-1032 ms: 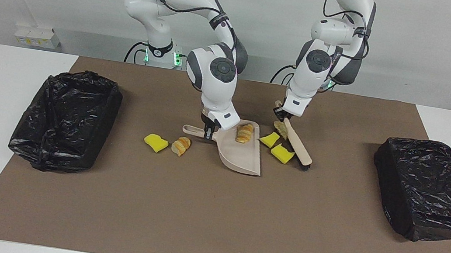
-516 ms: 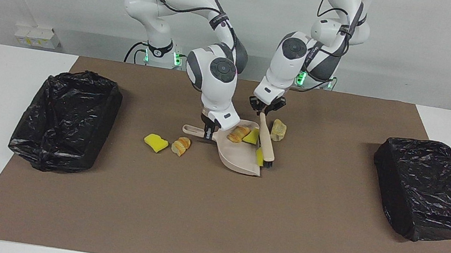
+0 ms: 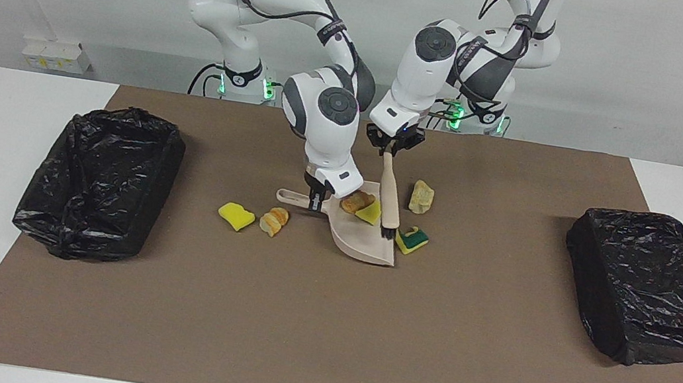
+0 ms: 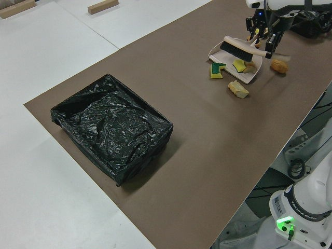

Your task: Sweep and dump trash in bin

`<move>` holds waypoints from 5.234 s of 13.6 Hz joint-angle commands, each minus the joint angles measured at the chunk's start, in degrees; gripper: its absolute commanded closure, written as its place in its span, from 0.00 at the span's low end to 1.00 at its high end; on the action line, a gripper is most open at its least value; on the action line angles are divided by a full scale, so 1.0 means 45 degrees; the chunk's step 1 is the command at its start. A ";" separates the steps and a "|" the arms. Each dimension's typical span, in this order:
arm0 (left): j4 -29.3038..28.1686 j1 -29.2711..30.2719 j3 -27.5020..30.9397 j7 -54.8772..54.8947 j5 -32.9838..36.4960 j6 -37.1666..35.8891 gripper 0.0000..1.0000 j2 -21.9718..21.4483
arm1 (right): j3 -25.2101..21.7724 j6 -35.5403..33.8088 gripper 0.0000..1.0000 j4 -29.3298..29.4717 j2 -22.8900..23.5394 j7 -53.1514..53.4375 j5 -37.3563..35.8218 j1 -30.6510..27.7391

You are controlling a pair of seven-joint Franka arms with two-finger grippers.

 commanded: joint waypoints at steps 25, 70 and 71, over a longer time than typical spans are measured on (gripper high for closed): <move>-0.0601 0.0855 0.0789 0.5485 -0.1412 -0.1811 1.00 -0.1436 | 0.0096 0.0417 1.00 -0.0744 -0.0251 -0.0041 0.0035 -0.0148; -0.1716 0.0094 0.2234 0.3080 -0.2330 -0.0738 1.00 -0.2199 | 0.0096 -0.1595 1.00 -0.0412 -0.0524 0.0468 -0.0322 -0.0263; -0.1854 0.0094 0.2234 0.3199 -0.2330 -0.0911 1.00 -0.2337 | 0.0096 -0.1537 1.00 -0.0392 -0.0563 0.0370 -0.0027 -0.0458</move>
